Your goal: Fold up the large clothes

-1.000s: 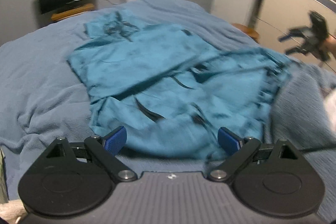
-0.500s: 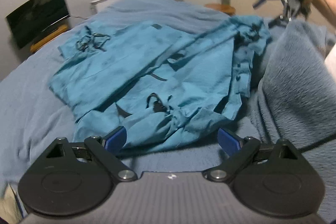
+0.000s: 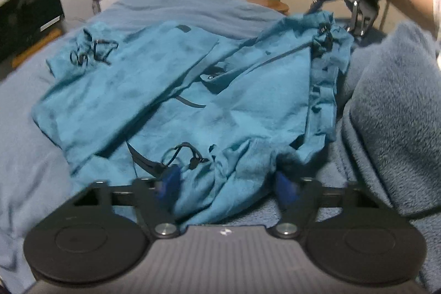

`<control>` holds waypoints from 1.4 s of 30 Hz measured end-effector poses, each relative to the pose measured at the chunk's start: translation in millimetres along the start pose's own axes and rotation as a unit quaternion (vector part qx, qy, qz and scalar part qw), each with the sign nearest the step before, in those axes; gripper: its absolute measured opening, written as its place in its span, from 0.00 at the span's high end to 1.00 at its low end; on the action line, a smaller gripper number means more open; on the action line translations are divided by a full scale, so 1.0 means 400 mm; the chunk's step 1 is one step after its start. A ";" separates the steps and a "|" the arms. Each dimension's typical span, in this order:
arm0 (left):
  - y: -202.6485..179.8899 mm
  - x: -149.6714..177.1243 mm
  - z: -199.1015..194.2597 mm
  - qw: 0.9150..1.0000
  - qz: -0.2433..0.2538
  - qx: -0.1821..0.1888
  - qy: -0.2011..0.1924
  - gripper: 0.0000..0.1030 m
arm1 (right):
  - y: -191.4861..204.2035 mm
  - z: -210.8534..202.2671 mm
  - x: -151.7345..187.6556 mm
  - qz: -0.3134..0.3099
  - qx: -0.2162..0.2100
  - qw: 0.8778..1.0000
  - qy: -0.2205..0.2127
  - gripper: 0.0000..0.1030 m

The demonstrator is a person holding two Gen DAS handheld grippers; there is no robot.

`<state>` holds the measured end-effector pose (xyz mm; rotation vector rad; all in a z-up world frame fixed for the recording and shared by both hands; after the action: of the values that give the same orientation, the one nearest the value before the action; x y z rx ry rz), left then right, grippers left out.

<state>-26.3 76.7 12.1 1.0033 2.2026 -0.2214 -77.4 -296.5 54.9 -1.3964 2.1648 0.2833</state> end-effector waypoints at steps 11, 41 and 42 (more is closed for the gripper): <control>0.180 -0.057 0.026 0.983 -0.150 -0.049 -0.098 0.62 | -0.197 -0.036 -0.042 0.157 0.051 0.971 -0.170 0.47; 0.762 -0.422 0.648 0.904 -0.238 -0.354 0.002 0.62 | -0.994 0.448 -0.199 0.445 0.207 0.842 -0.223 0.61; 0.762 -0.415 0.670 0.904 -0.236 -0.357 0.019 0.58 | -1.001 0.483 -0.188 0.455 0.215 0.839 -0.208 0.59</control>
<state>409.0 75.4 -39.9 0.0670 2.2498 0.3806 366.2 -327.0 -19.4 0.0271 2.1581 0.3622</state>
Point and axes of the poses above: each gripper's, at about its wrist camera, not at the fingertips, and z roughly the way its jaws point, y to its left, x to its underside, the point moved 3 cm from there along z, roughly the way its jaws point, and after that the axes turned 11 degrees about -x, right-handed, at the moved point
